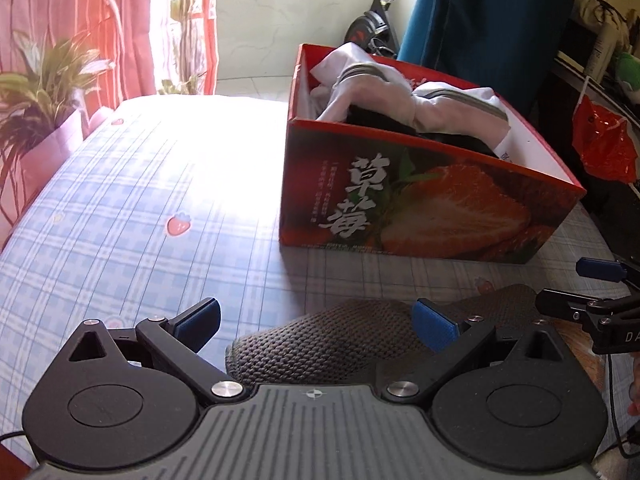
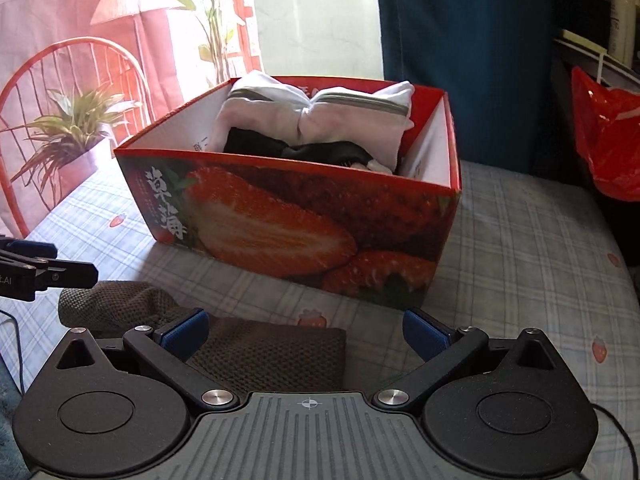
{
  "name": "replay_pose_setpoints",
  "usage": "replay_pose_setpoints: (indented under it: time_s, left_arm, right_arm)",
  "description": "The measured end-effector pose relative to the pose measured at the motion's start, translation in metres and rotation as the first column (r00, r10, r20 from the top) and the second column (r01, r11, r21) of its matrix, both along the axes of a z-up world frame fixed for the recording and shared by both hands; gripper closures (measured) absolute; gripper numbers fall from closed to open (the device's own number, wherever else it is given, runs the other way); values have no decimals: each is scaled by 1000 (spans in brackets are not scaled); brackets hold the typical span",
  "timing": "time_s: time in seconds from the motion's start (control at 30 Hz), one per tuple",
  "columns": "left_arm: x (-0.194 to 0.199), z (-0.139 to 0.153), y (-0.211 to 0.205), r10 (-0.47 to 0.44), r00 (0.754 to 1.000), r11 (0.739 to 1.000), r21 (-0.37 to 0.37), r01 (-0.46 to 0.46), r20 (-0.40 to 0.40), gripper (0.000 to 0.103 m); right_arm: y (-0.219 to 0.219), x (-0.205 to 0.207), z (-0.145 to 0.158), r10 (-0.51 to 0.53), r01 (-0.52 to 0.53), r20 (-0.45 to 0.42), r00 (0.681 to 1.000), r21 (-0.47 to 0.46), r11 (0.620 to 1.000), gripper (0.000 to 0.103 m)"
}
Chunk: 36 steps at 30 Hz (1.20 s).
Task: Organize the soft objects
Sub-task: 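Move both tools back to the grey knit mitt on the table, then close the left tool on the grey knit mitt while the right tool grips it too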
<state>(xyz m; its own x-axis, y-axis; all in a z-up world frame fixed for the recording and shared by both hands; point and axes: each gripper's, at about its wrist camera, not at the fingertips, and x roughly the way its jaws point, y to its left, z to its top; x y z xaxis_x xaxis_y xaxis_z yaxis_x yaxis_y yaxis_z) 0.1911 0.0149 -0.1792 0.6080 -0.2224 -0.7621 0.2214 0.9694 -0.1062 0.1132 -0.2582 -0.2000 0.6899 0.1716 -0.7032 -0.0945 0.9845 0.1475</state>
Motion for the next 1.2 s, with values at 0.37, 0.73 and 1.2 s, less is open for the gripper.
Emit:
replay_pose_setpoints:
  time_s: [0.37,0.73,1.2]
  left_arm:
    - [0,-29,8,43,999,999,-4,-43,-13,20]
    - [-15,-51,1,38,999,999,12,-38,16,28]
    - [-33,-58,1,10,998,1000,-7,-9,68,57]
  right_arm:
    - [22,-1,-42,-40,39,37,999,11,999,31]
    - [28,-29,-56,-23,23,120,993,3,1000,40]
    - [29,-39,-61,-4,1,154,988,19,1000,48]
